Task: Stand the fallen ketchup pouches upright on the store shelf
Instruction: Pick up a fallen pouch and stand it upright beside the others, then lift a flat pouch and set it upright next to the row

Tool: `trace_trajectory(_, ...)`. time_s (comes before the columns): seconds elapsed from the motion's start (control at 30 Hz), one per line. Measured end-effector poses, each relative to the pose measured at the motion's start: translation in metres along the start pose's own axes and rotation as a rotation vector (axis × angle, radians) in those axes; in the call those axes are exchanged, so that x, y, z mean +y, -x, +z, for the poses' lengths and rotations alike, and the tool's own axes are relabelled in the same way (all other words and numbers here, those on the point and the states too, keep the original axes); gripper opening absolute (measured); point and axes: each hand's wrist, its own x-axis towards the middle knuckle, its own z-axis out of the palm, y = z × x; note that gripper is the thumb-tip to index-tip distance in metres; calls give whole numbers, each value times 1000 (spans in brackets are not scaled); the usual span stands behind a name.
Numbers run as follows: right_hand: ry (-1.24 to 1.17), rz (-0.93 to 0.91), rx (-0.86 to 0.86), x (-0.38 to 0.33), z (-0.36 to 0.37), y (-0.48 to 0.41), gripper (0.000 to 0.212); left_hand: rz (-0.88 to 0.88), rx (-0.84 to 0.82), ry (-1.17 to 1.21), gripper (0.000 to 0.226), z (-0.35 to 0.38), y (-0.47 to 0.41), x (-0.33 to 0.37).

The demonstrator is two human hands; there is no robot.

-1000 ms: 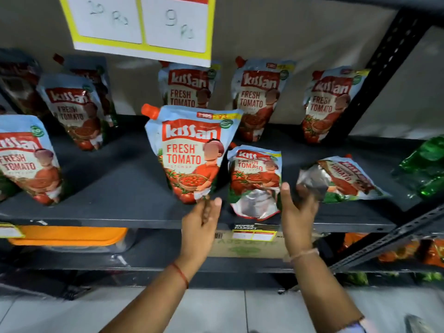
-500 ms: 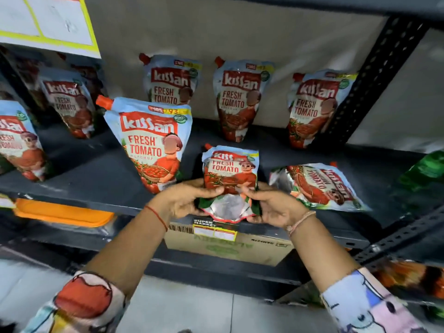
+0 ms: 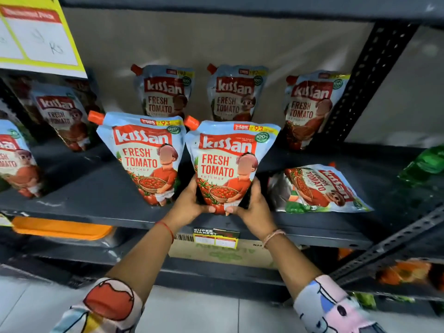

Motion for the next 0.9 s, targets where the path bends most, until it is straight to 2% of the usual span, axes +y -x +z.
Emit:
trace_trajectory(0.07,-30,6,14,-1,0,8,92,22,62,-78,90,4,10,2)
trace_trajectory(0.13,-21,14,109,-1,-1,31,92,87,305,-311,76,18,32,1)
trace_trajectory(0.17,-20,8,194,-1,1,48,86,142,468,-468,62,26,49,-3)
trace_trajectory(0.2,-23,-5,301,-1,0,67,76,210,554,-583,49,39,66,-6)
trace_trajectory(0.23,-34,-14,417,-1,-4,83,67,270,525,-630,42,56,79,-5)
trace_trajectory(0.3,-83,-3,646,-2,-19,95,52,337,264,-614,50,90,88,3)
trace_trajectory(0.33,-132,44,765,-5,-29,91,46,338,165,-581,54,105,82,10)
trace_trajectory(0.4,-335,242,929,-11,-57,72,37,286,120,-418,55,133,57,29)
trace_trajectory(0.5,-715,577,772,-18,-91,46,43,74,170,-106,60,167,10,54)
trace_trajectory(0.6,-806,756,625,-26,-108,34,38,-151,305,90,61,184,-23,68)
trace_trajectory(0.7,-862,863,485,-23,-129,32,16,-336,335,239,62,180,-35,72)
trace_trajectory(0.73,-847,880,424,-20,-138,34,10,-405,276,322,55,175,-36,74)
trace_trajectory(0.8,-803,890,281,-14,-155,39,5,-556,32,453,45,167,-30,77)
trace_trajectory(0.87,-791,817,168,-12,-169,43,13,-641,-204,464,40,165,-24,77)
trace_trajectory(0.9,-784,755,124,-11,-175,44,24,-641,-272,450,40,164,-22,77)
